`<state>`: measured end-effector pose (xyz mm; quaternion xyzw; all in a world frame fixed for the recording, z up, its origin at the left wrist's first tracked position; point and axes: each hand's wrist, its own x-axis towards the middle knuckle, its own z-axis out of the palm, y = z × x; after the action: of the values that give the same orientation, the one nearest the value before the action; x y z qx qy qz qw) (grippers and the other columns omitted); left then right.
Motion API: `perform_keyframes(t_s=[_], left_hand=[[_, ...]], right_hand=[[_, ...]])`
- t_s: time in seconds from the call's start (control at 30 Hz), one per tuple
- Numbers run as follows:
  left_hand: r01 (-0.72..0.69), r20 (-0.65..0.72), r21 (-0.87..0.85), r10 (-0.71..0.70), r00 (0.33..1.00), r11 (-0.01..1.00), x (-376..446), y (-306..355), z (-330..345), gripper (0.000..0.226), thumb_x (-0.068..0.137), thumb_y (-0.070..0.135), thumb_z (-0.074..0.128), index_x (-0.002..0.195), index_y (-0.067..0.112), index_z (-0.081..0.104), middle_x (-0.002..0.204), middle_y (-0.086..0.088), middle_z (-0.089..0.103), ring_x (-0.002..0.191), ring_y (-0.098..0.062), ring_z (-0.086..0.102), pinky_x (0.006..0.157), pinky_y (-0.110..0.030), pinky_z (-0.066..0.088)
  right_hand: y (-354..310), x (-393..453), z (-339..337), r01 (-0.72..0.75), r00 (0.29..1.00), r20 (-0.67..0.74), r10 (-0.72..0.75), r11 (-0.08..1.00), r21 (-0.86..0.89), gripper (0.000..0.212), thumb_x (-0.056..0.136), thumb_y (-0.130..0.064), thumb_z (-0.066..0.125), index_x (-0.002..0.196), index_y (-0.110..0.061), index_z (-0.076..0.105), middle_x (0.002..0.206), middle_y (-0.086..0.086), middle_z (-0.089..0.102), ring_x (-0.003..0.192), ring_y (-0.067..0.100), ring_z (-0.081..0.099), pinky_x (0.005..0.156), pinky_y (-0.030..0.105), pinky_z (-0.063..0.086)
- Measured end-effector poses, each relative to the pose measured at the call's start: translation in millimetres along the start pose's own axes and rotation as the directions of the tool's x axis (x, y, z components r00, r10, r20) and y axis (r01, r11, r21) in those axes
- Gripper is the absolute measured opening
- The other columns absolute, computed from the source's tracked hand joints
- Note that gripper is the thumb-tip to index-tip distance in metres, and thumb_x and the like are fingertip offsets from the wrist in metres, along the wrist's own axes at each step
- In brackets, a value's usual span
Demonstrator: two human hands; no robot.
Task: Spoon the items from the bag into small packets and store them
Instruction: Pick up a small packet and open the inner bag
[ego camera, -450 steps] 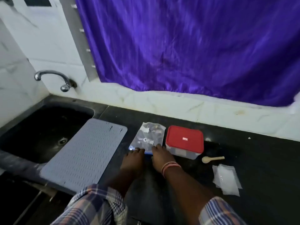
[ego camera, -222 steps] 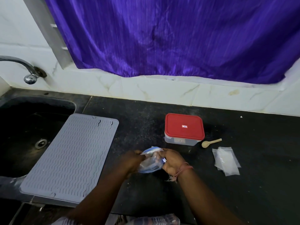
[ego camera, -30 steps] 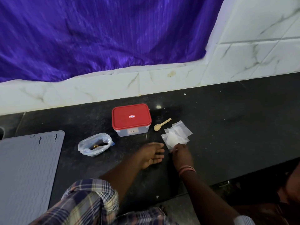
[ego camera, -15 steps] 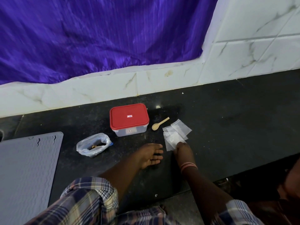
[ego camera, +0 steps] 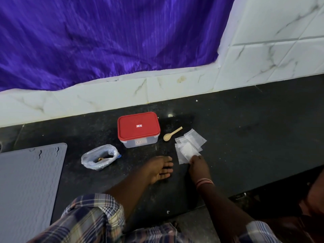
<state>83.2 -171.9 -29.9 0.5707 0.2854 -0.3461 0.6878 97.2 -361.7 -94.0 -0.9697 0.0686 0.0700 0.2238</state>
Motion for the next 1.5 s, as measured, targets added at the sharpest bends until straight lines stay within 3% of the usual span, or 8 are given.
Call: perform_keyframes(t_s=[0.17,0.4,0.57,0.77,1.0,1.27,1.37,1.5], left_hand=[[-0.065,-0.074,-0.077,0.059,0.996,0.995,1,9,4,0.032,0.103,0.029,0.056,0.128,0.010,0.063,0.120,-0.008,0.070,0.110,-0.025,0.067,0.088,-0.035,0.057],[-0.157,-0.280,-0.040,0.140,0.950,0.987,0,22,-6,0.023,0.096,0.023,0.068,0.116,0.012,0.066,0.115,-0.014,0.068,0.097,-0.025,0.070,0.071,-0.031,0.062],[-0.220,-0.323,0.027,0.217,0.921,0.975,-16,15,-32,0.012,0.090,0.009,0.073,0.101,0.004,0.072,0.100,-0.018,0.075,0.086,-0.024,0.072,0.074,-0.034,0.063],[-0.274,-0.326,0.081,0.285,0.901,0.958,-30,14,-42,0.032,0.081,0.019,0.084,0.099,-0.004,0.071,0.090,-0.020,0.077,0.070,-0.020,0.069,0.059,-0.028,0.056],[-0.286,-0.243,0.534,0.469,0.849,0.795,-49,15,-65,0.019,0.080,0.006,0.072,0.065,0.018,0.070,0.061,-0.002,0.073,0.056,-0.012,0.070,0.054,-0.025,0.053],[-0.248,-0.226,0.403,0.358,0.906,0.881,-64,19,-99,0.013,0.082,0.008,0.082,0.084,0.002,0.070,0.081,-0.015,0.075,0.065,-0.014,0.072,0.058,-0.022,0.057],[-0.209,-0.333,0.644,0.516,0.789,0.736,-66,24,-99,0.014,0.085,0.021,0.078,0.086,0.010,0.070,0.079,-0.007,0.076,0.070,-0.016,0.073,0.065,-0.028,0.060],[-0.207,-0.166,0.914,0.788,0.593,0.349,-62,14,-76,0.005,0.091,0.013,0.061,0.096,0.013,0.059,0.092,-0.004,0.067,0.085,-0.022,0.066,0.074,-0.037,0.054]], right_hand=[[-13,-14,-9,0.148,0.962,-0.236,-0.138,0.989,0.026,0.009,0.096,-0.018,0.047,0.096,-0.019,0.056,0.101,0.000,0.055,0.090,0.015,0.054,0.078,0.030,0.052],[-35,-30,3,0.476,0.877,0.025,-0.480,0.862,-0.172,0.030,0.099,-0.031,0.048,0.128,-0.023,0.050,0.129,0.000,0.047,0.105,0.014,0.052,0.077,0.025,0.052],[-55,-35,7,0.475,0.872,-0.117,-0.475,0.880,-0.035,0.026,0.095,-0.031,0.048,0.118,-0.022,0.056,0.115,-0.002,0.054,0.099,0.010,0.051,0.085,0.025,0.049],[-104,-42,12,0.311,0.949,-0.150,-0.276,0.763,0.566,0.012,0.098,-0.026,0.052,0.102,-0.023,0.063,0.091,-0.017,0.064,0.088,-0.001,0.061,0.079,0.023,0.052],[-135,-49,-1,0.078,0.948,0.170,-0.269,0.715,0.695,0.025,0.096,-0.042,0.059,0.098,-0.024,0.076,0.083,-0.005,0.076,0.076,0.010,0.073,0.077,0.037,0.060],[-141,-33,-16,0.037,0.798,0.471,-0.375,0.812,0.582,0.027,0.102,-0.035,0.053,0.095,-0.019,0.074,0.084,0.008,0.075,0.070,0.017,0.069,0.076,0.039,0.059],[-150,-31,-22,-0.088,0.745,0.602,-0.287,0.853,0.515,0.027,0.100,-0.033,0.054,0.103,-0.012,0.070,0.081,0.010,0.073,0.068,0.021,0.068,0.076,0.042,0.059],[-178,-39,-14,-0.288,0.844,0.532,-0.066,0.781,0.553,0.018,0.094,-0.024,0.057,0.092,-0.016,0.073,0.082,0.006,0.076,0.075,0.022,0.073,0.076,0.042,0.062]])
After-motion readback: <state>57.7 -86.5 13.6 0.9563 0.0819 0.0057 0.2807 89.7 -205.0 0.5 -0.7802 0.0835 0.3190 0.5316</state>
